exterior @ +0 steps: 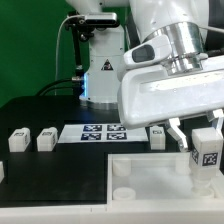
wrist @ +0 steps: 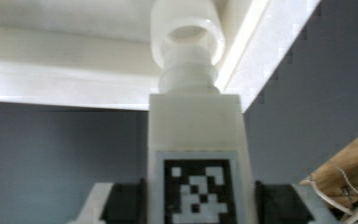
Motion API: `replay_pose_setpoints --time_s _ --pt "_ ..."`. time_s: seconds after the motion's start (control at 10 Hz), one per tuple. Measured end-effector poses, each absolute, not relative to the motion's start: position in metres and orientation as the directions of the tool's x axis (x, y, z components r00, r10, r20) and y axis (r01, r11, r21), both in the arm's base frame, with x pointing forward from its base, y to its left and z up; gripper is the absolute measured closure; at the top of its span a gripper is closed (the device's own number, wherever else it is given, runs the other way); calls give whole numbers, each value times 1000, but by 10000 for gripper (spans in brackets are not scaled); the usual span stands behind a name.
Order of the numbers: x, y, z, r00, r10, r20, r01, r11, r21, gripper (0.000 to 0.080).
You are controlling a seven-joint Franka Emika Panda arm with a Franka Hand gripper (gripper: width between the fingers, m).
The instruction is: Assemble one leg
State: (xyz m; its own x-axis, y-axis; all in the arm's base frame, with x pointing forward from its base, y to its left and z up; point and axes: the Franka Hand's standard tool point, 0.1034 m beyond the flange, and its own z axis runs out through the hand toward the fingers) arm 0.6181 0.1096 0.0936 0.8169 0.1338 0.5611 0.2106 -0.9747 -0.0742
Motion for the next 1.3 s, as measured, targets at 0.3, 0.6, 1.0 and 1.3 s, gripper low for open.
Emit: replay_pose_setpoints --time_s 0.3,0.6,1.0,1.3 --pt "615 112 83 824 133 551 210 -974 -80 509" --pt "614 111 76 820 126 558 205 -976 -80 509" --pt "614 111 76 819 125 560 203 -976 -80 424" --pt "614 111 76 819 125 560 203 -976 -80 168"
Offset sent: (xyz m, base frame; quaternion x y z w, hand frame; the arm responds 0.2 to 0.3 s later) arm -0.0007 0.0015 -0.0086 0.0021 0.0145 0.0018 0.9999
